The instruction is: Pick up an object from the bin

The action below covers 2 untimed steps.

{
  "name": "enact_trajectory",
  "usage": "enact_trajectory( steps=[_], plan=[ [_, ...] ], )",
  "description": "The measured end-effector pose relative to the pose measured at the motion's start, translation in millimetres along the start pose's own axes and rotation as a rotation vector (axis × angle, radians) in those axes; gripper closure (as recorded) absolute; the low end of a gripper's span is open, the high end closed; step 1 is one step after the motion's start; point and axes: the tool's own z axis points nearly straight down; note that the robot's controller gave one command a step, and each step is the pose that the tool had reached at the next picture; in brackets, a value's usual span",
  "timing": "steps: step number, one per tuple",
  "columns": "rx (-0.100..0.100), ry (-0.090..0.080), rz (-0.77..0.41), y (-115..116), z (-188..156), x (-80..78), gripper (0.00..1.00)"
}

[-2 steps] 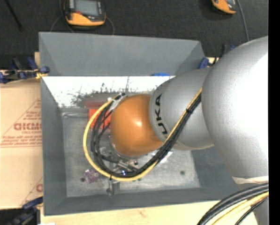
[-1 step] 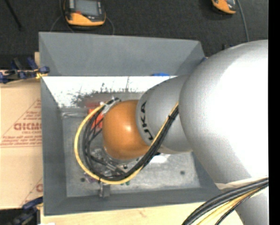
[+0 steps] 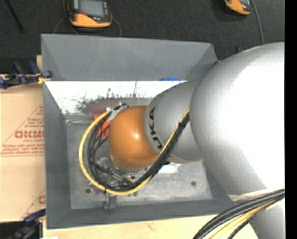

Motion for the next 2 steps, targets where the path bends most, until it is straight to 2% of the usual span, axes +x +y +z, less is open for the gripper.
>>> enact_trajectory(
  steps=[1, 2],
  plan=[
    [0.0, 0.0, 0.005, -0.2, 0.0, -0.1, 1.0],
    [0.0, -0.005, 0.011, -0.2, -70.3, -2.5, 1.0]
  ],
)
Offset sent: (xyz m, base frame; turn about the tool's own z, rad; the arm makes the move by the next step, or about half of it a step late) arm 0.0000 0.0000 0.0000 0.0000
